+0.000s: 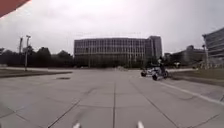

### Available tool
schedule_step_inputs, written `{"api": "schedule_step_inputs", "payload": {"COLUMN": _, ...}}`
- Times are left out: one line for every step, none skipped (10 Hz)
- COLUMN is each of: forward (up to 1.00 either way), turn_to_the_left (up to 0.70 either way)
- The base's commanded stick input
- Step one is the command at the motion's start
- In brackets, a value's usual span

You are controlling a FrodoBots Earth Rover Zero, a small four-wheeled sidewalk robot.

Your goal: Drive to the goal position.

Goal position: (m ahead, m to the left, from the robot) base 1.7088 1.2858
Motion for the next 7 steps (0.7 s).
{"api": "schedule_step_inputs", "payload": {"forward": 0.45, "turn_to_the_left": 0.0}}
{"api": "schedule_step_inputs", "payload": {"forward": 0.45, "turn_to_the_left": 0.0}}
{"api": "schedule_step_inputs", "payload": {"forward": 0.45, "turn_to_the_left": 0.0}}
{"api": "schedule_step_inputs", "payload": {"forward": 0.45, "turn_to_the_left": 0.0}}
{"api": "schedule_step_inputs", "payload": {"forward": 0.45, "turn_to_the_left": 0.0}}
{"api": "schedule_step_inputs", "payload": {"forward": 0.45, "turn_to_the_left": 0.0}}
{"api": "schedule_step_inputs", "payload": {"forward": 0.45, "turn_to_the_left": 0.0}}
